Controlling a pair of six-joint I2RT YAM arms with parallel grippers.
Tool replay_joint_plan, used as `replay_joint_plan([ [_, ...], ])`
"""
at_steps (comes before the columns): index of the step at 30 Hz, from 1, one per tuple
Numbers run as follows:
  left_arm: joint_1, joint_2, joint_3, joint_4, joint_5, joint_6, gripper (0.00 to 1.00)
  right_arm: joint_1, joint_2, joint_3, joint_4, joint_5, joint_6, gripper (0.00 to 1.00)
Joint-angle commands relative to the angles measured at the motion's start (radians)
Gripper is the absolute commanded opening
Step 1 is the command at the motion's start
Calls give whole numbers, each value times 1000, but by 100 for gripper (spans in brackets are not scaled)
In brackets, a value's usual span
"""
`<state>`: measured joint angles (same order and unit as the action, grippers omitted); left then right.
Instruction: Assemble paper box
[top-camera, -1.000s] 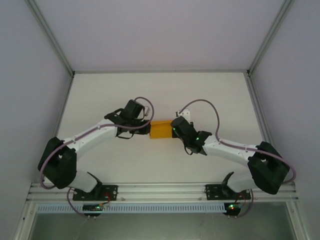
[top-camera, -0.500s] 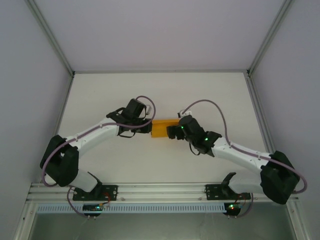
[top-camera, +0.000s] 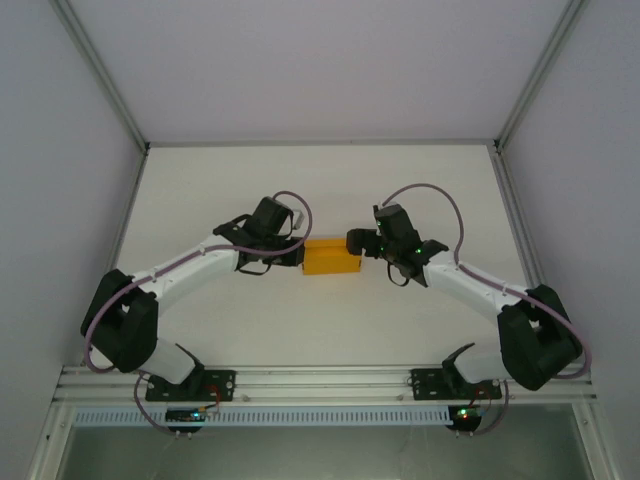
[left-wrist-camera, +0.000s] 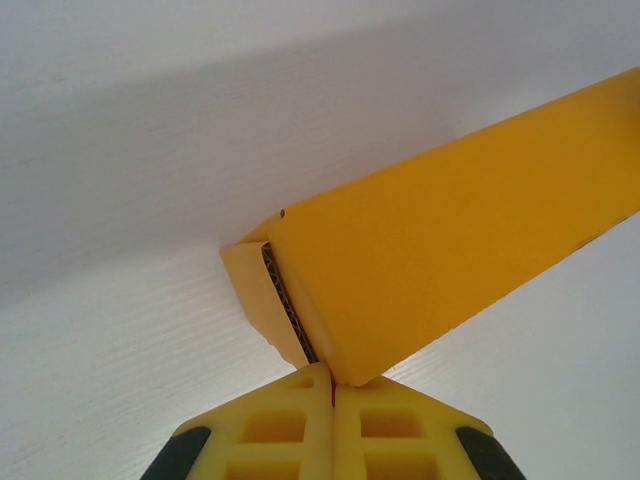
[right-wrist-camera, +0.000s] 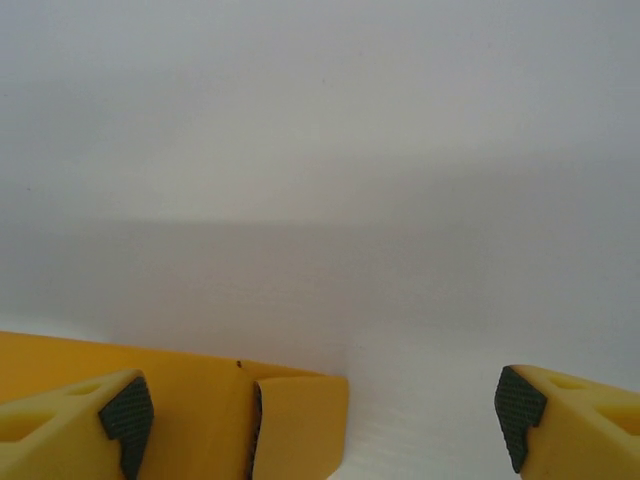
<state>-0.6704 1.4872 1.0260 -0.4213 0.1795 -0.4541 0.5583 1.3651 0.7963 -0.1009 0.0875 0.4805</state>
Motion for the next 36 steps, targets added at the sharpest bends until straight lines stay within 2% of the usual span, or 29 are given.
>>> replay_joint_plan([
  [1,-10,46,-16,-135,-31,20,0,-6,30,-45,-44,-9,62,83],
  [3,-9,30,-2,-135,-30,32,2,-6,45,-90,-5,-11,96,76],
  [7,-8,-31,33,-162,-11,57,23,-2,73,-159,77,-40,127,69],
  [10,-4,-93,59,-175,-10,68,34,9,83,-191,99,-41,158,68],
  [13,22,-141,70,-169,-21,49,57,17,83,-207,101,-37,161,66],
  [15,49,-154,67,-149,-24,28,66,22,79,-211,99,-37,176,66],
  [20,108,-103,56,-38,49,-20,99,39,52,-227,93,-18,183,65],
  [27,144,9,31,71,163,-46,100,46,23,-254,94,5,187,64],
  [29,153,23,-1,106,216,-50,91,46,23,-259,96,4,186,64],
  [32,162,37,-59,149,229,-69,78,44,29,-271,107,-9,196,63],
  [36,196,62,-143,224,269,-115,57,41,41,-307,161,-65,204,53],
])
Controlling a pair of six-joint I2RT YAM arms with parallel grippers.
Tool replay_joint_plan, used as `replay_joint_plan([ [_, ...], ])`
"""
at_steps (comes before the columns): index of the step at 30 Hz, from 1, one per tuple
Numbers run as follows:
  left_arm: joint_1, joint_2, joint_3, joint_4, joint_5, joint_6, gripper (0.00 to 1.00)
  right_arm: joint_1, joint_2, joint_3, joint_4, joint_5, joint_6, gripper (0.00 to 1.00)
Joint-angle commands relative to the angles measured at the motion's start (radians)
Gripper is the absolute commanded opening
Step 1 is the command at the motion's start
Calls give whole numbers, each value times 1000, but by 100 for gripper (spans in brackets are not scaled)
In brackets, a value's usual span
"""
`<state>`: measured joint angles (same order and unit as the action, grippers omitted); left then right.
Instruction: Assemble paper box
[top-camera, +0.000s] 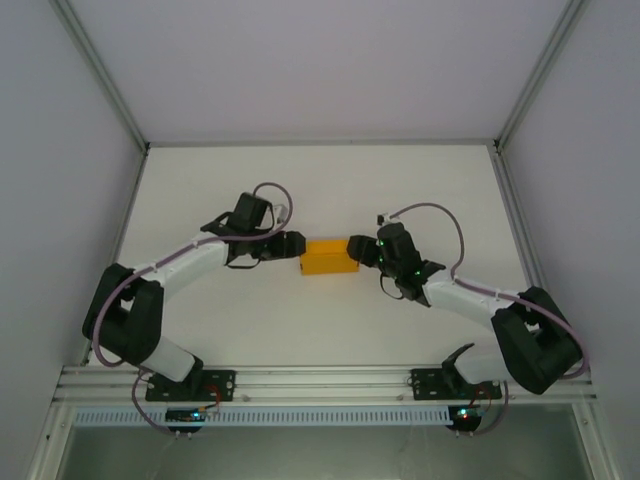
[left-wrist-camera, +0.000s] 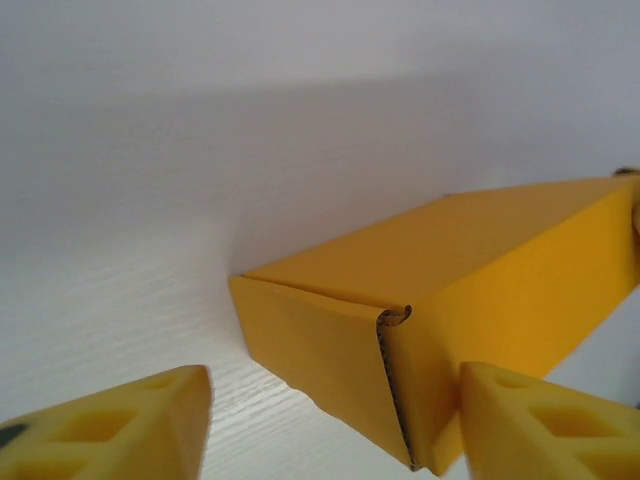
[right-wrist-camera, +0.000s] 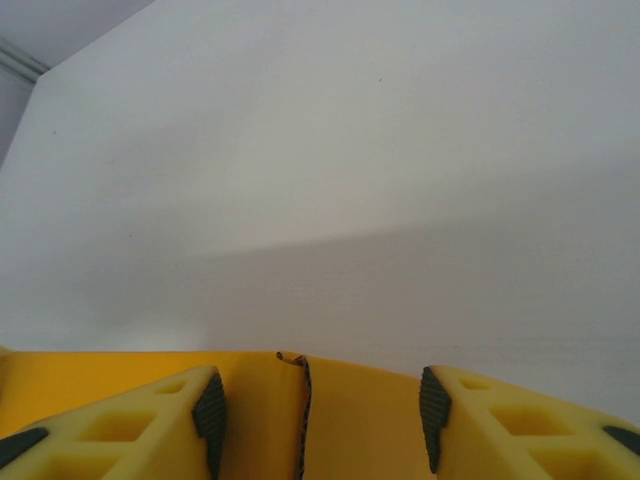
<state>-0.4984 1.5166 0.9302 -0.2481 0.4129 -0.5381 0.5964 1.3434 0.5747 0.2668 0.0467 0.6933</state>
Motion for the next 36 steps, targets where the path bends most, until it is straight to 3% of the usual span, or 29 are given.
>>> replay_joint_plan([
  [1,30,38,-68,71,50,-40,54,2,66,-96,-193,-37,-9,52],
  [6,35,67,-159,167,103,-88,38,-10,81,-167,-76,-104,-14,37],
  [13,35,93,-200,195,121,-109,0,-11,93,-214,20,-157,-30,20],
  [16,36,91,-202,196,116,-107,0,-12,92,-215,40,-156,-32,6],
  [19,35,94,-198,193,113,-105,0,-13,93,-205,57,-153,-31,1],
  [29,34,66,-129,143,108,-63,0,-23,66,-158,124,-207,-79,0],
  [31,31,49,-77,97,92,-29,8,-26,39,-98,53,-219,-123,0],
  [36,25,5,72,-14,-4,45,42,-35,-21,77,-159,-191,-225,27],
])
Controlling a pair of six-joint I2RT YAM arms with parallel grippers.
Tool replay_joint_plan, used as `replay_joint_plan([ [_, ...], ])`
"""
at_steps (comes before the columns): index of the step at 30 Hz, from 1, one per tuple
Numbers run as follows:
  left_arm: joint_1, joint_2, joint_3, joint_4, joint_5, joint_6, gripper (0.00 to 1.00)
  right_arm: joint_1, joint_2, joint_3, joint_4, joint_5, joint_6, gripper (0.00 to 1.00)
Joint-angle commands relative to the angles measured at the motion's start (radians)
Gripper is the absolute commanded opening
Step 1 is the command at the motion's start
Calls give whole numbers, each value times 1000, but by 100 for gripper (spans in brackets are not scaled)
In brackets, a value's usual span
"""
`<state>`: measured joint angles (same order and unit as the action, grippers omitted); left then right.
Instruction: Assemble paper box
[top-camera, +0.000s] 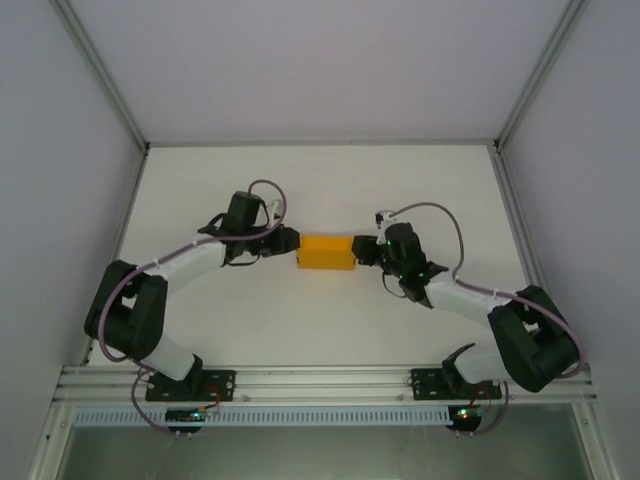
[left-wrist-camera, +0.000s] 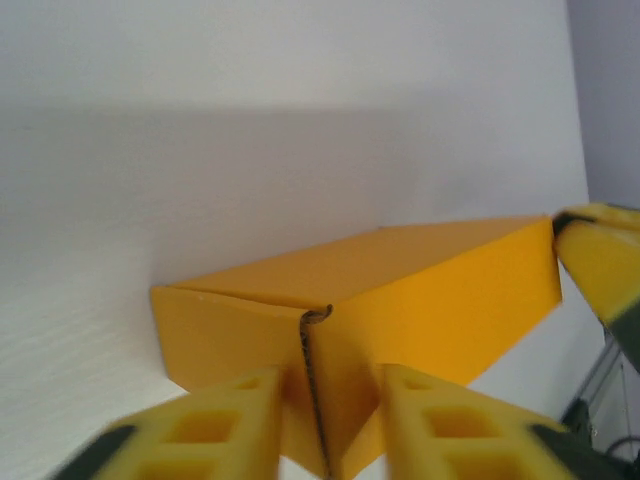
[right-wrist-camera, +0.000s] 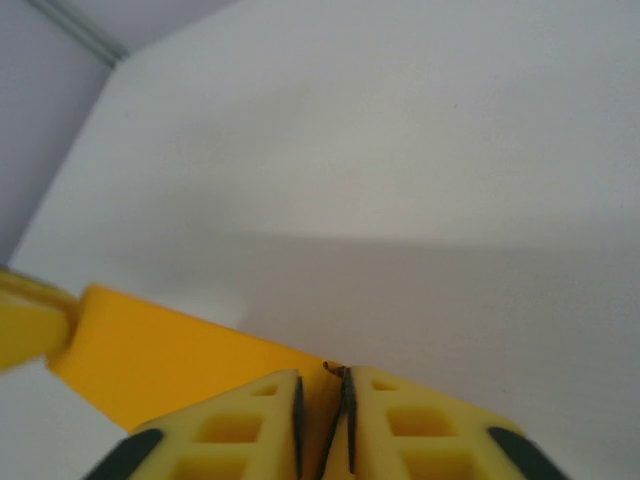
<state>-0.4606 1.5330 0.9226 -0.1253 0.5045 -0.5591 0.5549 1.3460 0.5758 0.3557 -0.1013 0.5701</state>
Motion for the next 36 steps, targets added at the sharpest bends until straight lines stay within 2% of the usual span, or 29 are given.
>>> replay_joint_plan([
  [1,-13,-18,110,-161,-124,73,54,4,-32,103,-277,-33,-116,33],
  [3,-14,-32,157,-195,-159,93,72,-4,-41,151,-326,-9,-141,50],
  [5,-15,-52,186,-220,-198,108,98,-21,-48,189,-366,5,-153,59],
  [7,-14,-74,210,-251,-243,129,99,-41,-54,225,-403,-8,-180,73],
  [8,-15,-85,217,-267,-266,138,100,-48,-56,245,-416,-33,-207,84],
  [9,-15,-99,222,-287,-297,146,100,-56,-57,269,-435,-77,-256,99],
  [10,-14,-112,225,-304,-329,152,100,-59,-56,297,-457,-113,-319,99],
  [15,-12,-206,186,-367,-543,158,99,3,8,475,-710,-217,-793,99],
  [18,-5,-273,132,-384,-638,150,100,63,94,573,-840,-139,-996,99],
  [21,10,-337,71,-385,-672,136,100,95,215,683,-935,-68,-1125,99],
  [23,20,-373,30,-381,-686,128,100,106,307,772,-1028,-46,-1197,99],
  [25,29,-397,1,-384,-698,120,100,121,390,851,-1095,-1,-1229,95],
  [29,45,-422,-28,-401,-707,112,100,155,519,957,-1187,91,-1265,81],
  [31,49,-428,-36,-404,-708,111,100,164,556,985,-1197,136,-1273,69],
  [36,56,-427,-42,-408,-705,111,100,188,574,979,-1122,258,-1277,55],
])
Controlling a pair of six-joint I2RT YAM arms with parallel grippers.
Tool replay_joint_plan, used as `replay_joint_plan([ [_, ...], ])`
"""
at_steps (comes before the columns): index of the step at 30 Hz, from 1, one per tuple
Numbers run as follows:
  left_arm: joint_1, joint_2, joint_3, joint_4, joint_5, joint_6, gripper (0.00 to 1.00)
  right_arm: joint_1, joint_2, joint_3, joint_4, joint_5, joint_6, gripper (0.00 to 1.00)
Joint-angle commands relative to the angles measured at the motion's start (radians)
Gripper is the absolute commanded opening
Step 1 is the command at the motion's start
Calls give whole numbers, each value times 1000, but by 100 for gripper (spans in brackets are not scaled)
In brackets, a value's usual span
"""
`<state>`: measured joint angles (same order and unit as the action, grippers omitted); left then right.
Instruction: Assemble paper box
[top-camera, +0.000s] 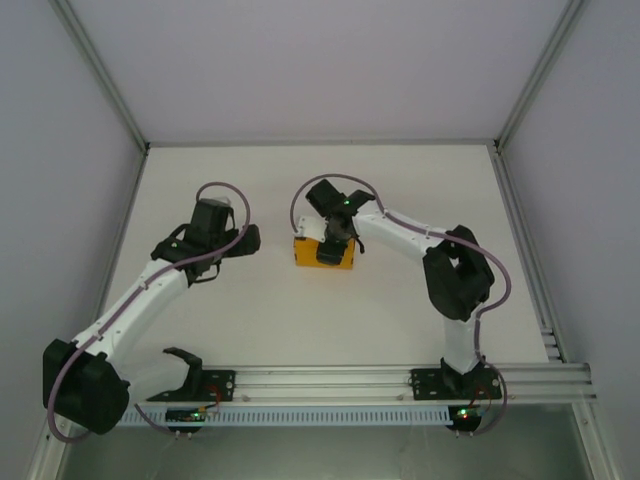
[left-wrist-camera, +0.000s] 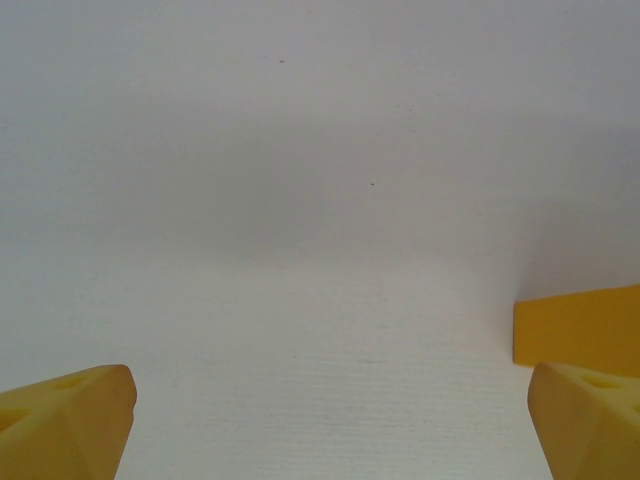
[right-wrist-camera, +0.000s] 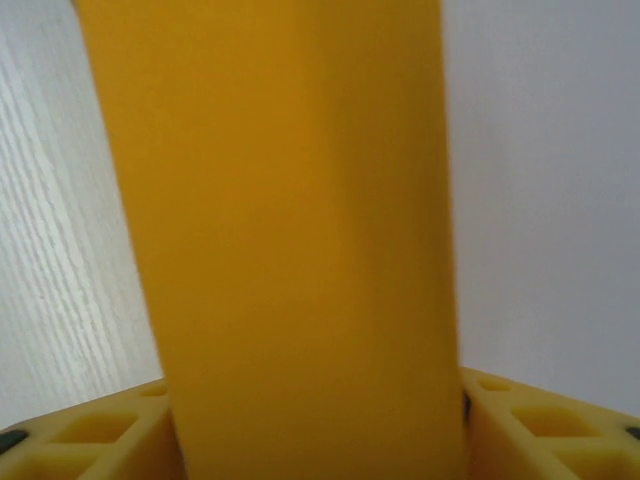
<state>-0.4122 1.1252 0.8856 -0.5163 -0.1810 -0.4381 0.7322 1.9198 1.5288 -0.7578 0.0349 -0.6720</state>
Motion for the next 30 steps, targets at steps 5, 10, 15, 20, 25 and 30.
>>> replay_joint_plan([
  [5,9,-19,-4,-22,-17,-13,100,64,-14,-30,128,319,-91,52],
  [10,9,-37,-15,-25,-19,-19,99,117,-43,-156,303,413,-221,56],
  [15,8,-69,-25,-31,-25,-21,100,168,-118,-262,288,370,-206,79],
  [20,12,-100,-41,-19,-33,-16,100,211,-243,-389,263,350,-140,99],
  [25,21,-104,-51,30,-50,7,100,209,-457,-505,322,276,-65,99],
  [30,89,-89,-146,243,-141,75,100,1,-672,-622,538,251,210,99],
])
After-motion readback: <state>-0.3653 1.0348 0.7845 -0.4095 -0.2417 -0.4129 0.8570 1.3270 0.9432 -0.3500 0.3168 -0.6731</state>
